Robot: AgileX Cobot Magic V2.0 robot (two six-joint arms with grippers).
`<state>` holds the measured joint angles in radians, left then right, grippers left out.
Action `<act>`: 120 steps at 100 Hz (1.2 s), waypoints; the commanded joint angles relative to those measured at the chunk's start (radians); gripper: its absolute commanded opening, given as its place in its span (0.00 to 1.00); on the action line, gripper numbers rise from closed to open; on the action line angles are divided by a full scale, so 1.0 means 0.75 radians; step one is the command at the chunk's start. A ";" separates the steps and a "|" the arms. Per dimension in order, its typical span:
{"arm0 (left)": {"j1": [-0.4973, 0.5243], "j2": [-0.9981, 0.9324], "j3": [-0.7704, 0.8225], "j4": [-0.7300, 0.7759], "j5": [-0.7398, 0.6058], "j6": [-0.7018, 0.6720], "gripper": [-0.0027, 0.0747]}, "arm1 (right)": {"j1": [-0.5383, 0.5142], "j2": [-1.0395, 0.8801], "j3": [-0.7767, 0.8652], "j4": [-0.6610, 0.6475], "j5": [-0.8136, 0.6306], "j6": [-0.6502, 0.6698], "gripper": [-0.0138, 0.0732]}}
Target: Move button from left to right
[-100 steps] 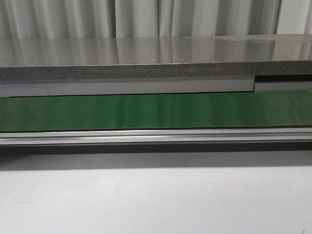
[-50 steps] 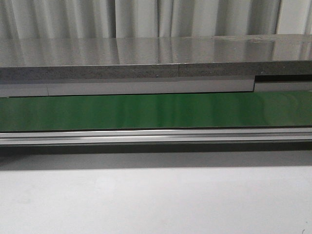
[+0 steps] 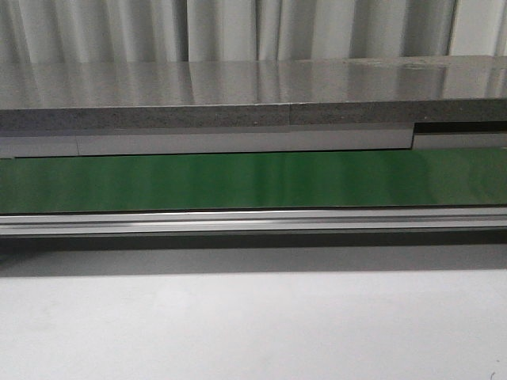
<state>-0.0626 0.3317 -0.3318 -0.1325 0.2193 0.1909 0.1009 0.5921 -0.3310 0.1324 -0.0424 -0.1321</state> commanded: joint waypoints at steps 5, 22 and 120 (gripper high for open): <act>-0.008 0.007 -0.034 -0.016 -0.094 -0.005 0.01 | 0.001 -0.010 -0.013 -0.013 -0.098 -0.001 0.08; -0.008 0.007 -0.034 -0.016 -0.094 -0.005 0.01 | 0.001 -0.141 0.068 -0.042 -0.064 -0.001 0.08; -0.008 0.007 -0.034 -0.016 -0.096 -0.005 0.01 | 0.001 -0.823 0.454 -0.059 0.037 0.050 0.08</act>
<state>-0.0626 0.3317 -0.3296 -0.1325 0.2193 0.1909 0.1009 -0.0098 0.0274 0.0990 0.0505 -0.0980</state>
